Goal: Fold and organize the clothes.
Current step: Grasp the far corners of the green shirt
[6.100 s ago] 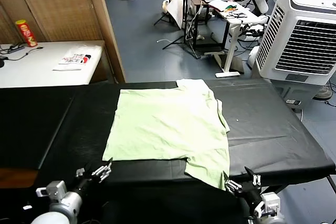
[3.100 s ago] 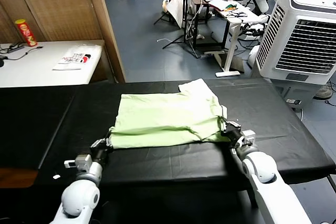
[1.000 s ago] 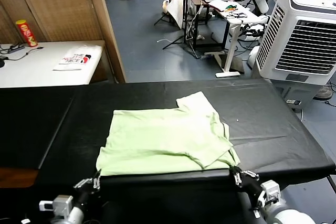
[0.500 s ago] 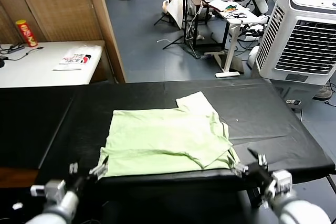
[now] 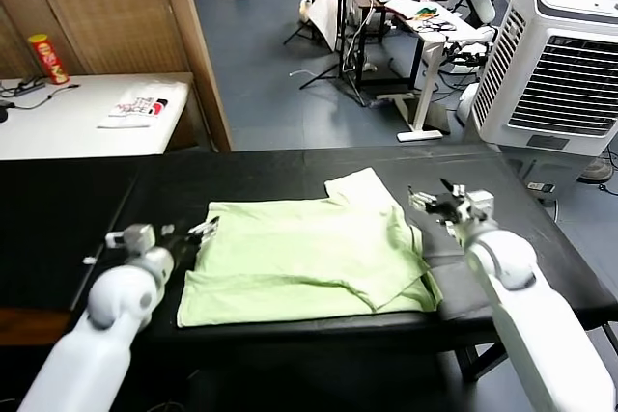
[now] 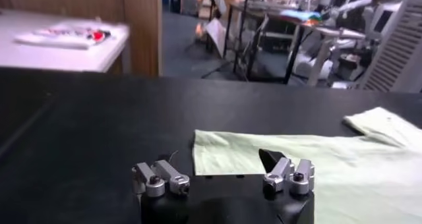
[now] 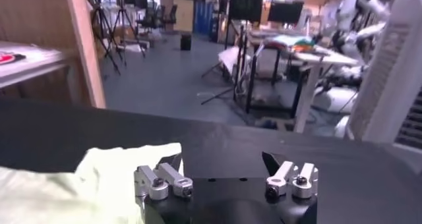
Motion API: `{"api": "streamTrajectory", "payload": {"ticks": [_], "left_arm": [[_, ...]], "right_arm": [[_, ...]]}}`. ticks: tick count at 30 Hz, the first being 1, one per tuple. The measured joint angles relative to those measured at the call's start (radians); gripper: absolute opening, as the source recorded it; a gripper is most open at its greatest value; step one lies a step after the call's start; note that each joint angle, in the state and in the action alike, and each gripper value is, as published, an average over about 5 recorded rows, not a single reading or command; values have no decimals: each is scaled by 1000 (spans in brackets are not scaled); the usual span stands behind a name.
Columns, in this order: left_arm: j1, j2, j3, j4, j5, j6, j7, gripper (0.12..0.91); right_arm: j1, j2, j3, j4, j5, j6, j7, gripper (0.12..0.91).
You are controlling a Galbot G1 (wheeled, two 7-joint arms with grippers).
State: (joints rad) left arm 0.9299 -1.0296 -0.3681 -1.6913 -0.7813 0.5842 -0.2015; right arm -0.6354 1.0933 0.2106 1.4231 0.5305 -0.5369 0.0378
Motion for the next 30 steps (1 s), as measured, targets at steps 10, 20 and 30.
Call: {"api": "streamTrajectory", "payload": {"ticks": [10, 20, 30], "left_arm": [[-180, -26, 98, 222, -12, 41, 13, 798], [-194, -35, 107, 254, -11, 40, 35, 627], [-207, -51, 103, 277, -1, 28, 26, 143]], "right_arm": [[166, 112, -99, -264, -21, -37, -59, 797], [193, 167, -104, -352, -45, -31, -73, 434], [174, 178, -94, -353, -61, 16, -83, 124]]}}
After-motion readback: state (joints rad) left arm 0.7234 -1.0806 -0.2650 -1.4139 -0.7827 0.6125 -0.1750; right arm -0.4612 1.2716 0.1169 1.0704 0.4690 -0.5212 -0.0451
